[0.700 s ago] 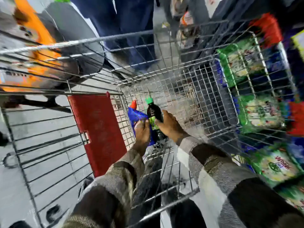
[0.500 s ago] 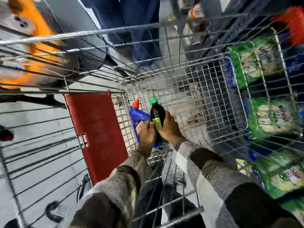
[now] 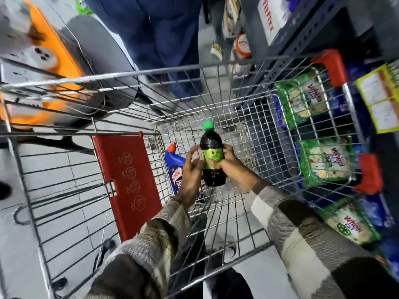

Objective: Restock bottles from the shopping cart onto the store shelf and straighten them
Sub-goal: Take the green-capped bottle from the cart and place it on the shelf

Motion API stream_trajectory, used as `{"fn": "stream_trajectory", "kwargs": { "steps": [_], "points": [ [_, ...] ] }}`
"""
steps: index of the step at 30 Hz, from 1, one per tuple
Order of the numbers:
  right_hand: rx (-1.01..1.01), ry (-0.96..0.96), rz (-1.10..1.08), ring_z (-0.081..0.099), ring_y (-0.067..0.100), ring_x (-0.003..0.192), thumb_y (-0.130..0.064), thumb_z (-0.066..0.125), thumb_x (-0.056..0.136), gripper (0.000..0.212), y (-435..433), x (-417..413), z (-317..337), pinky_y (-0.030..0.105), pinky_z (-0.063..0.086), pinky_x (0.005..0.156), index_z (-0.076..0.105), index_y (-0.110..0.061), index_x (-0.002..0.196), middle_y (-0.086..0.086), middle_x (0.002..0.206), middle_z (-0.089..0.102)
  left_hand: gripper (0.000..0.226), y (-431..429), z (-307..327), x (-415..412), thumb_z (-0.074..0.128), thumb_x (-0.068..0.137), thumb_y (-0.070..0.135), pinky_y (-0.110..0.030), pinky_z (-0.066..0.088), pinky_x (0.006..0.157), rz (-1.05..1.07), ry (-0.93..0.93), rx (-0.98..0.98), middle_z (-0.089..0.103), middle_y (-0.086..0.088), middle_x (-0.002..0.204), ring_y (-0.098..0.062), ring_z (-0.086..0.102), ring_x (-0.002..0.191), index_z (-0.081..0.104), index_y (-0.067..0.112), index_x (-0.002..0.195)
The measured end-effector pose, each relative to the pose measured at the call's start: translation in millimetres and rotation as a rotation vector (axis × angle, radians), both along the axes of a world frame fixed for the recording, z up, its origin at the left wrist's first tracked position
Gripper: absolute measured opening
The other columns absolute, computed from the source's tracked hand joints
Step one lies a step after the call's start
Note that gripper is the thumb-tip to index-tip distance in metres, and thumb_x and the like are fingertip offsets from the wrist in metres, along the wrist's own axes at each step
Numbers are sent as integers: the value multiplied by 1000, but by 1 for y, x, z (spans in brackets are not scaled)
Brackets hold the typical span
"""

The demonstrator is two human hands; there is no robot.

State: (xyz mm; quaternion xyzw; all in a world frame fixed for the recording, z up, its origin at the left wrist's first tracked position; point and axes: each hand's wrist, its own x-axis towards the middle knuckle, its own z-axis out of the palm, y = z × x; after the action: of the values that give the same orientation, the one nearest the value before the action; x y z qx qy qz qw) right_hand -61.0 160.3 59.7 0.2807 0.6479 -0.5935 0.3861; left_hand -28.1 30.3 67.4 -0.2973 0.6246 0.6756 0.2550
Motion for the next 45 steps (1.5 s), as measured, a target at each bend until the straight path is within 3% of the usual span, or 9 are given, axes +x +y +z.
{"fn": "stream_trajectory", "kwargs": {
  "steps": [4,8,13,20,25,28,33,38,45],
  "points": [
    [-177,38,-74,57,25,116,3,59,86,57,26,-8,67,48,43,104,37,-15,135,7,124,63,39,11,53,-9,45,101,31,-48,50,100,-40,-14,154,62,-6,135,-26,62,117,48,27,140],
    [-299,118,-152,60,8,91,12,40,88,43,45,-5,120,30,47,90,54,-20,114,-13,91,71,42,16,96,-10,43,96,21,-29,54,76,-113,74,132,67,-5,128,-19,64,106,50,28,138],
    [-207,287,-308,59,15,98,2,40,87,41,41,3,155,30,48,91,54,-20,118,-10,95,74,57,29,146,-8,71,87,22,-47,55,95,-56,305,39,65,2,125,-19,64,111,50,27,139],
    [-241,372,-449,61,13,93,-10,34,101,31,35,12,190,31,49,78,54,-29,112,-3,106,64,60,54,195,-15,75,84,22,-11,49,92,-12,573,-110,47,-2,124,-8,52,114,50,23,139],
    [-156,435,-464,59,24,115,-35,40,101,34,38,16,200,44,45,102,53,-24,129,7,130,62,44,55,209,-17,53,98,15,-29,47,109,9,521,114,53,-5,146,-3,58,122,48,16,141],
    [-63,526,-391,60,19,114,-33,46,98,22,41,19,203,35,48,95,54,-41,117,2,127,62,43,52,208,-16,47,100,10,-20,50,101,3,492,154,57,-2,141,-7,57,124,46,16,142],
    [-50,621,-424,60,3,100,-21,49,98,39,48,27,210,9,51,74,44,-14,136,0,120,60,40,56,209,-15,43,102,13,-18,52,96,-32,477,154,56,-3,142,-9,58,122,47,15,142],
    [-21,653,-472,62,3,102,-28,52,96,37,56,32,219,14,50,79,47,-21,132,-4,119,63,39,65,217,-15,46,102,22,-49,40,115,-117,520,177,55,-10,144,-25,52,133,48,16,141],
    [29,745,-573,65,18,109,-28,58,93,28,84,48,234,28,52,90,54,-34,121,6,122,67,37,95,235,-7,45,102,18,-54,42,111,-195,546,235,60,-15,137,-31,56,128,51,15,138]
  ]
}}
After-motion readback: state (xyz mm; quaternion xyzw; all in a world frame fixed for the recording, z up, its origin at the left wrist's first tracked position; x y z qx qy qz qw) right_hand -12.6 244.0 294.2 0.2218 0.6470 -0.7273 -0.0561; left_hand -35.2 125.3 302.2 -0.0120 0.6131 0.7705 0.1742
